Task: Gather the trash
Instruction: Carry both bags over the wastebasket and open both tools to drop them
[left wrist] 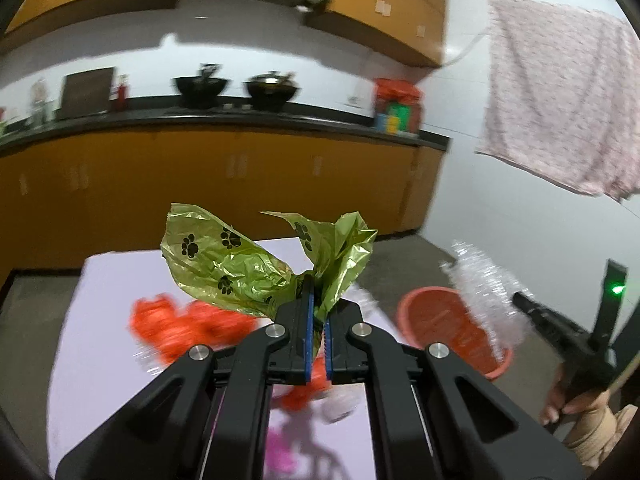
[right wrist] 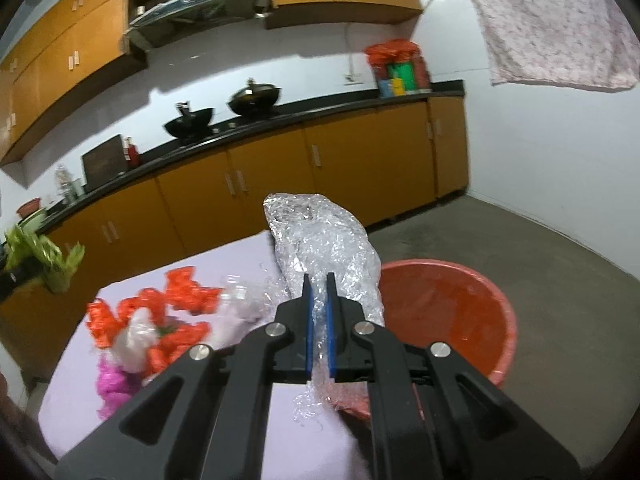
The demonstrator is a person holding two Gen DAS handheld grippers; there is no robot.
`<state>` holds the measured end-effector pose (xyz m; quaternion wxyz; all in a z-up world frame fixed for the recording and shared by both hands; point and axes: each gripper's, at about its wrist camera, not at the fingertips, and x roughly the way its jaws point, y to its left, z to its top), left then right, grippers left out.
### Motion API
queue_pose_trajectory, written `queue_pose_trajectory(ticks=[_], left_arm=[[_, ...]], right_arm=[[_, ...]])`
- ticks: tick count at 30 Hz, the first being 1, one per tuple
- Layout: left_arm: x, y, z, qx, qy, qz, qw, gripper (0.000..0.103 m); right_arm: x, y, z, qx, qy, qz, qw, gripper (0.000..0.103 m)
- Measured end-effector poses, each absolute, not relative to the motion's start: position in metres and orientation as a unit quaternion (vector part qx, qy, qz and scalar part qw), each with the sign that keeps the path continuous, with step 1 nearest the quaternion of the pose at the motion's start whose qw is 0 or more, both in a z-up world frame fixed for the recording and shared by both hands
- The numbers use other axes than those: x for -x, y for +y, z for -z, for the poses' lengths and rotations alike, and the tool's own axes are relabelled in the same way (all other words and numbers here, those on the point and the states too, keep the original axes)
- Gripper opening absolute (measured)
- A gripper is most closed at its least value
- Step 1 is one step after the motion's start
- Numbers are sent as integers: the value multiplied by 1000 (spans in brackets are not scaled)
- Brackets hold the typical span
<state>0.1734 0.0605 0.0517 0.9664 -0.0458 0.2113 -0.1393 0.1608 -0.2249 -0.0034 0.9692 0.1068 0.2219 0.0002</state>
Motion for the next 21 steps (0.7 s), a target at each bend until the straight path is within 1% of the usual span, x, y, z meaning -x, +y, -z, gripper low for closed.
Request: queue_pose_trajectory(ticks=[5,10,16,21], left_arm=[[-194,-13,-47,19,216,207,954,4],[-218,-78,-20,2,244,256,935,4],[-236,-124,13,-5,273,286,918,4],[-245,-144,27,-17,287,302,909,4]], right_arm=[[-167,-260,18,-119,238,33,963,7],[-175,-293,35,-141,253,62,955,7],[-187,-315,45,-144,258,74,952,7],[-199,-323,52,-149,262,73,951,7]])
